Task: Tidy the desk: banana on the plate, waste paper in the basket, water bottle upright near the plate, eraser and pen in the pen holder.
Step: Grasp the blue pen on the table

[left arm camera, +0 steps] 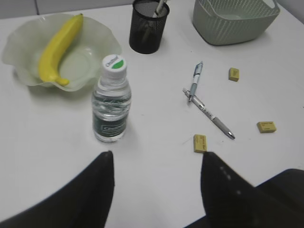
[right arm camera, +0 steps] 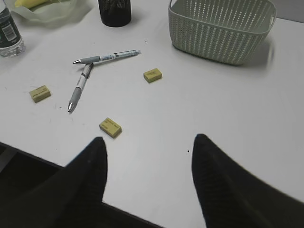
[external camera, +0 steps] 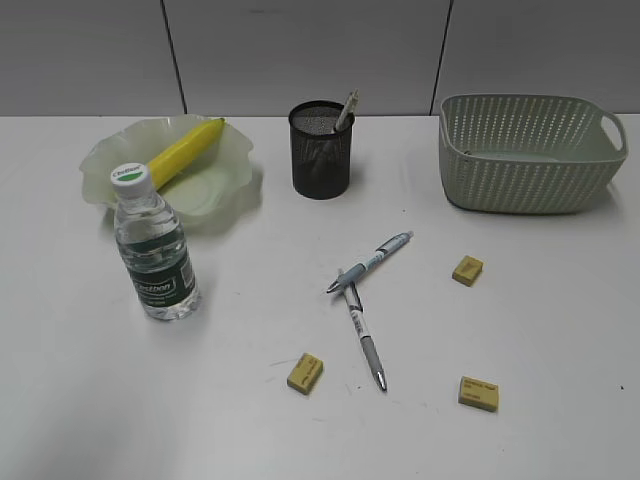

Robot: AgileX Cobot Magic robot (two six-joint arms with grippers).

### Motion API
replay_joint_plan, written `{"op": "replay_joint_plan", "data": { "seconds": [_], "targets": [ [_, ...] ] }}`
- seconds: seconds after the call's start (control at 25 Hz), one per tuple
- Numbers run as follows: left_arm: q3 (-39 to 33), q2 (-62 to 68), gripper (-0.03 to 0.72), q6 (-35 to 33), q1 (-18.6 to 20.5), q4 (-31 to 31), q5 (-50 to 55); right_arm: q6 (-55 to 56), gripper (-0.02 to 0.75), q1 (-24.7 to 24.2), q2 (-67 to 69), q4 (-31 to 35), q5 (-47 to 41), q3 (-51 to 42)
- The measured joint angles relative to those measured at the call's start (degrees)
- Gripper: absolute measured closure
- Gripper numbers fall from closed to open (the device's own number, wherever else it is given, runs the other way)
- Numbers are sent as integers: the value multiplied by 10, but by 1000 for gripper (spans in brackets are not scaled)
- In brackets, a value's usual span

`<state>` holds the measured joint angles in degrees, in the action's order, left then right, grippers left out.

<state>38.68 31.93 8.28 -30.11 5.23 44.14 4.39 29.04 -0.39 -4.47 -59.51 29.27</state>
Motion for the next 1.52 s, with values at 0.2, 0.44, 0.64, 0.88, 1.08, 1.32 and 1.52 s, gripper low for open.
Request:
{"op": "replay_joint_plan", "data": {
  "seconds": [0.2, 0.44, 0.64, 0.88, 1.08, 1.32, 1.52],
  "targets": [
    [77, 200, 254, -1, 0, 36, -28, -1, 283, 0, 0, 0, 0, 0],
    [205, 374, 254, -21, -31, 51, -29, -2, 283, 0, 0, 0, 0, 0],
    [309, 494, 254, -30, -71, 52, -31, -2, 283, 0, 0, 0, 0, 0],
    [423, 625, 254, -31, -105, 43, -21, -2, 283, 0, 0, 0, 0, 0],
    [524, 731, 254, -33, -114, 14, 29, -3, 283, 0, 0, 0, 0, 0],
    [638, 853, 249, -49, -115, 5, 95, -3, 283, 0, 0, 0, 0, 0],
    [690, 912, 221, -96, -126, -8, 108, -3, 283, 0, 0, 0, 0, 0]
  ]
}}
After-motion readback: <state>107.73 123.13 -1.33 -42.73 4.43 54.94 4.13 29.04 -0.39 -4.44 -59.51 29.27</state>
